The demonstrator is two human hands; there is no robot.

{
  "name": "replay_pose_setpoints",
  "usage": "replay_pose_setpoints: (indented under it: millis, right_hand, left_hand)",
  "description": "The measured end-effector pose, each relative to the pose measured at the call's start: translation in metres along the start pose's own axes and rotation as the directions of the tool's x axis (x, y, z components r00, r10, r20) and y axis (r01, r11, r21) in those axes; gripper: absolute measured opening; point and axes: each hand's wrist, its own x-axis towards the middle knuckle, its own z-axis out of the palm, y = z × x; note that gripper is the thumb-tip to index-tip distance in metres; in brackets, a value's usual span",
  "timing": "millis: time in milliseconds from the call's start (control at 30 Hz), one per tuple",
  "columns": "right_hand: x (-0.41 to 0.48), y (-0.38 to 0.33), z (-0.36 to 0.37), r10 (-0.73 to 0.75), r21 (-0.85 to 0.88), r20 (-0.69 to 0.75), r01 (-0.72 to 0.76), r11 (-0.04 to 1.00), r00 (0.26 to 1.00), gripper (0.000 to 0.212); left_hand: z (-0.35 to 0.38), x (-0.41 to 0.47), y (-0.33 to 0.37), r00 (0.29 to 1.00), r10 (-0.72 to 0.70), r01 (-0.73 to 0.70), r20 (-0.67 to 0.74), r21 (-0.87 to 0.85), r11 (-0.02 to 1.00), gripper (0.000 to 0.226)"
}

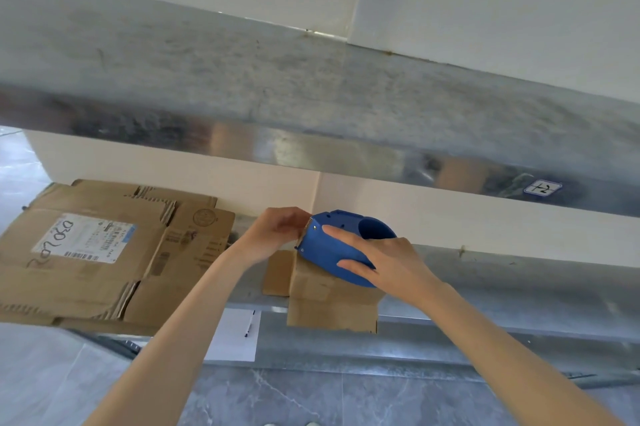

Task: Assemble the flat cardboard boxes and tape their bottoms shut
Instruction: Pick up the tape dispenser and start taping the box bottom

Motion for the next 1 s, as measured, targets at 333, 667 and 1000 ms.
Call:
replay_pose_setpoints:
  millis: [333, 667, 1000]
  right_hand:
    - [-0.003, 0.001, -0.01, -0.03, -0.019, 0.028, 0.031, 0.999, 0.999, 0.052]
    - [-0.015, 0.015, -0.026, 0.001, 0.099, 0.004, -0.002, 0.995, 1.0, 0.052]
    - [-0.008, 0.017, -0.026, 0.034, 0.11, 0.076, -0.042, 0.993, 0.997, 0.066]
  left_hand:
    - [0.019, -0.004, -0.003, 0.97, 0.036, -0.038, -0.24, -0.002, 0.999, 0.028]
    - [0.005, -0.026, -0.012, 0.94, -0.025, -0.073, -0.341, -0.272, 0.959, 0.035]
    - [0.035, -0.035, -0.022, 0.939, 0.144, -0.155, -0.311, -0.01, 0.988, 0.099]
